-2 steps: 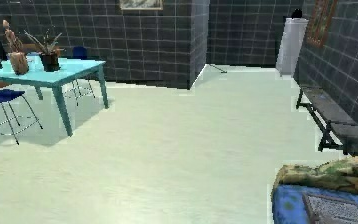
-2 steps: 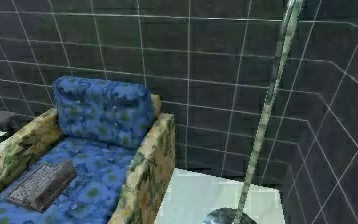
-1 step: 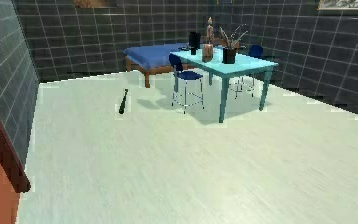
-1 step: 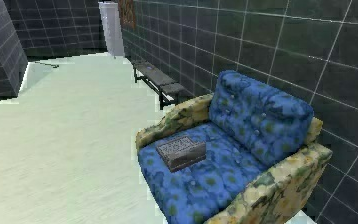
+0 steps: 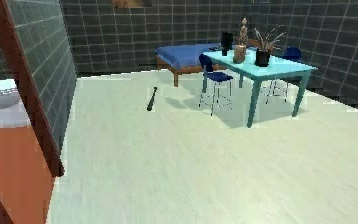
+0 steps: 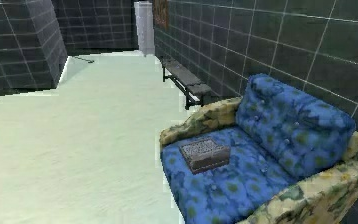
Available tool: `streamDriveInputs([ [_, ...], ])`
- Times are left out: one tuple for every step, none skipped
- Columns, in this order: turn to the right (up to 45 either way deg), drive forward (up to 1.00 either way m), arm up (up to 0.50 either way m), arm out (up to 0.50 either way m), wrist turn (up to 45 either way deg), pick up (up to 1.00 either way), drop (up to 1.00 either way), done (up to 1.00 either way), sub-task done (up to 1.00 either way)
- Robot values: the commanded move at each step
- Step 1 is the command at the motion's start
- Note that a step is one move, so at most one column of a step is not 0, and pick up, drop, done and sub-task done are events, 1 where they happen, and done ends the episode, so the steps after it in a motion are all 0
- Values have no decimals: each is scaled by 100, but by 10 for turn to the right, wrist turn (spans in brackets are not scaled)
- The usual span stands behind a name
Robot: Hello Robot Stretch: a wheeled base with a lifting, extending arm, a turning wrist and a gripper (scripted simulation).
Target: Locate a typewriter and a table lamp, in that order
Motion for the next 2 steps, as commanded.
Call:
streamDriveInputs([
  [0, 45, 0, 0, 0, 0, 0, 0, 0],
  [-210, 0, 0, 0, 0, 0, 0, 0, 0],
])
